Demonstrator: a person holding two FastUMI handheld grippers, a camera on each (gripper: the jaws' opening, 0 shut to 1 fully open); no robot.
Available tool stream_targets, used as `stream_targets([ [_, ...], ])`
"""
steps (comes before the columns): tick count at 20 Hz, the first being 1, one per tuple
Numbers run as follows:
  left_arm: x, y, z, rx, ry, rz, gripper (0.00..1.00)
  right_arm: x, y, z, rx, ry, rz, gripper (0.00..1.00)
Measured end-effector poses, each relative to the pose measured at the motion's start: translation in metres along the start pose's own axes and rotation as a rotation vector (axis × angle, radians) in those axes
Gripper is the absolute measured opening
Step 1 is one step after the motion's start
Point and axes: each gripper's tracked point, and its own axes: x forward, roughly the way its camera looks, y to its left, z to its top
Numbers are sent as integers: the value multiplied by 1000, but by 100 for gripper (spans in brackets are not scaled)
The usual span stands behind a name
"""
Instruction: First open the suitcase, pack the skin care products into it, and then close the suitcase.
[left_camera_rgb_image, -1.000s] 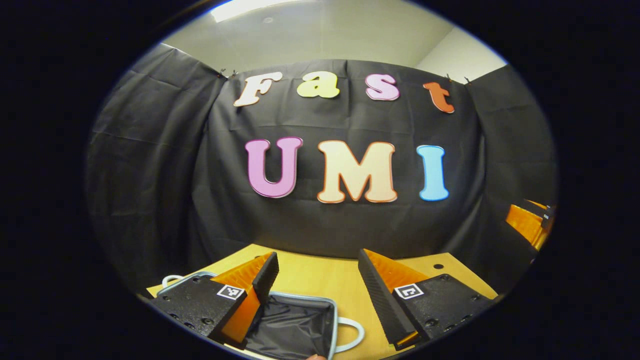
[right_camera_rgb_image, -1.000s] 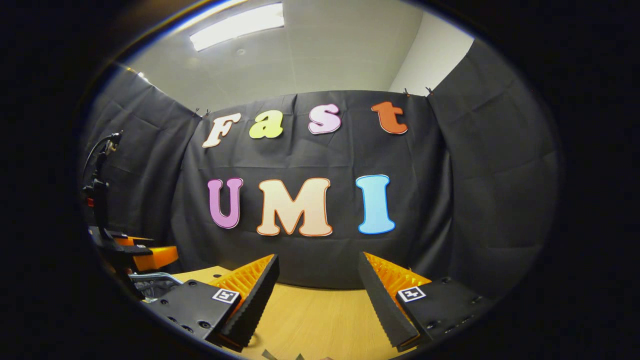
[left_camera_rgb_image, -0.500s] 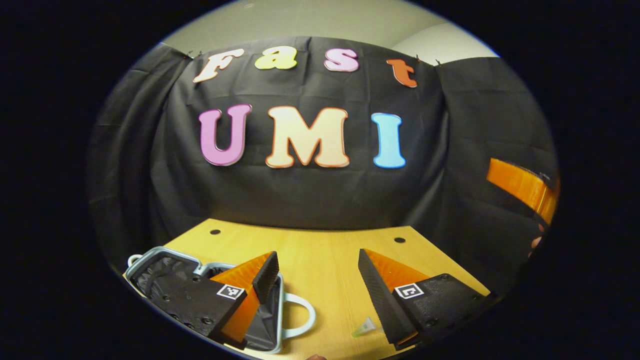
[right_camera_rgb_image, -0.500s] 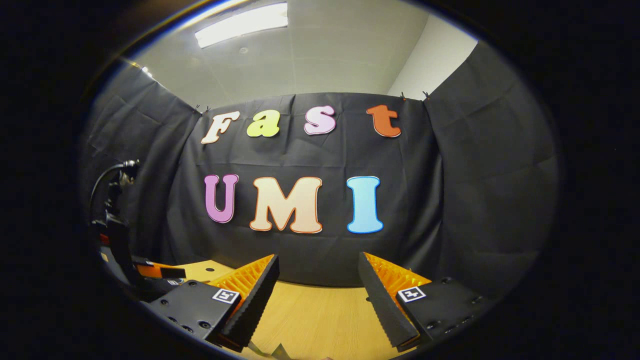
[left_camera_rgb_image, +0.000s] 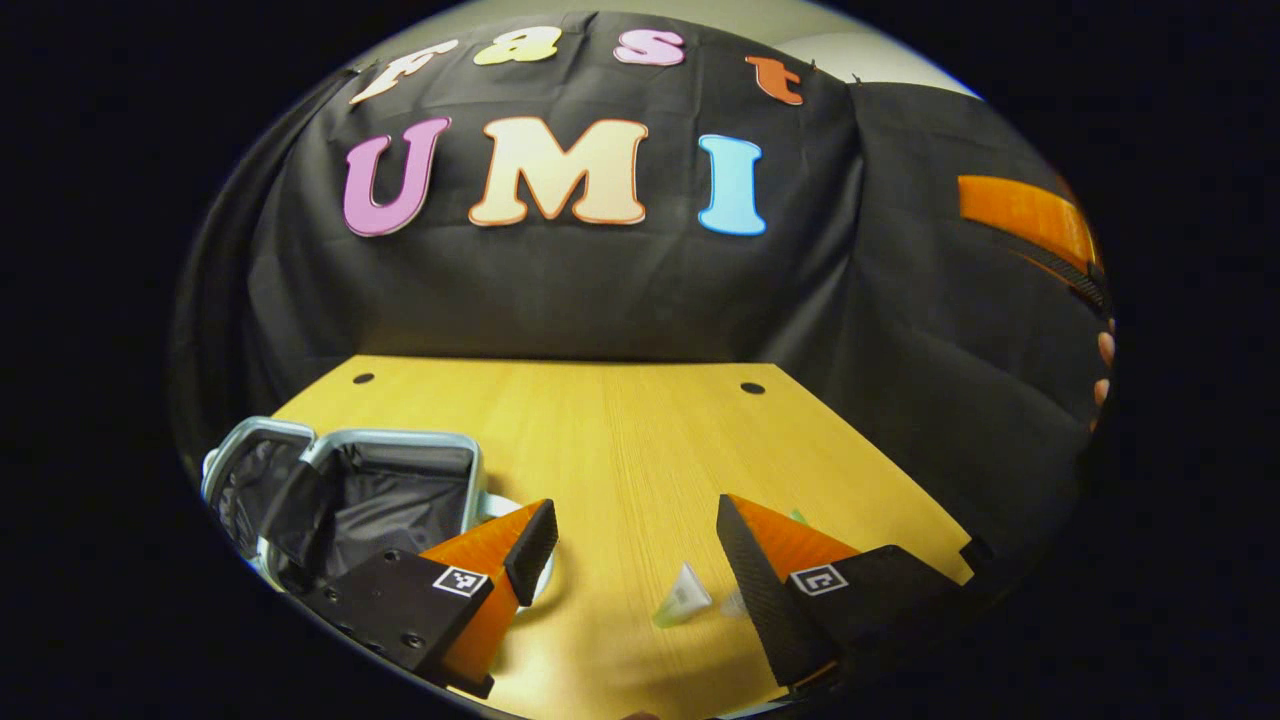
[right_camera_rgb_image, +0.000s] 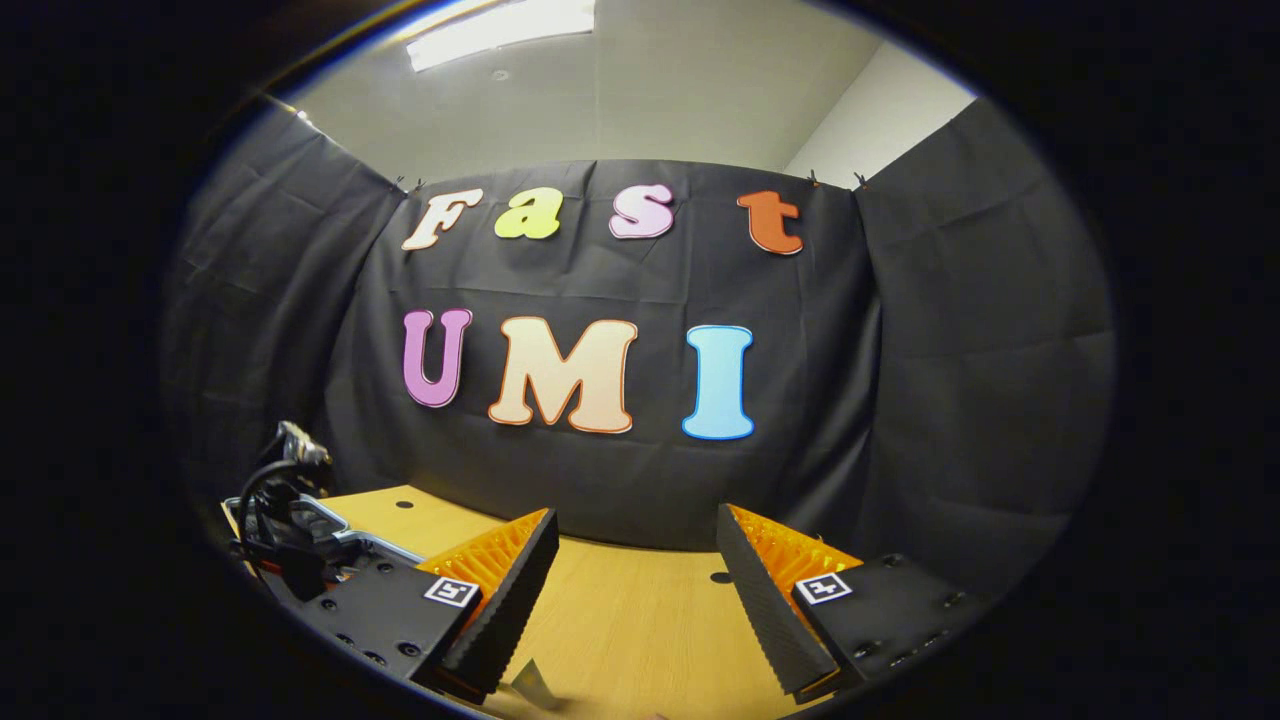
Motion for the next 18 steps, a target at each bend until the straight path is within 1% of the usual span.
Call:
stream_targets([
  [7,19,-11,-61,-51,129,-57,94,1,9,-12,-17,31,21,99],
  [9,20,-10,-76,-58,159,-66,86,0,12,-15,-22,36,31,99],
  [11,24,-9,-88,-58,184,-65,81,0,16,-17,-31,41,41,99],
  [13,29,-9,-98,-55,209,-67,72,-1,19,-22,-33,51,50,99],
  [14,31,-10,-104,-54,224,-70,63,-1,21,-25,-29,57,55,99],
  [15,34,-11,-109,-56,228,-72,57,-2,23,-29,-23,63,60,99],
  [16,35,-9,-111,-55,234,-61,40,-3,24,-33,-18,70,64,96],
  [17,38,-10,-110,-58,229,-69,27,-5,27,-38,-12,76,72,99],
  [18,38,-14,-111,-67,237,-84,19,-6,31,-44,-5,80,86,99],
])
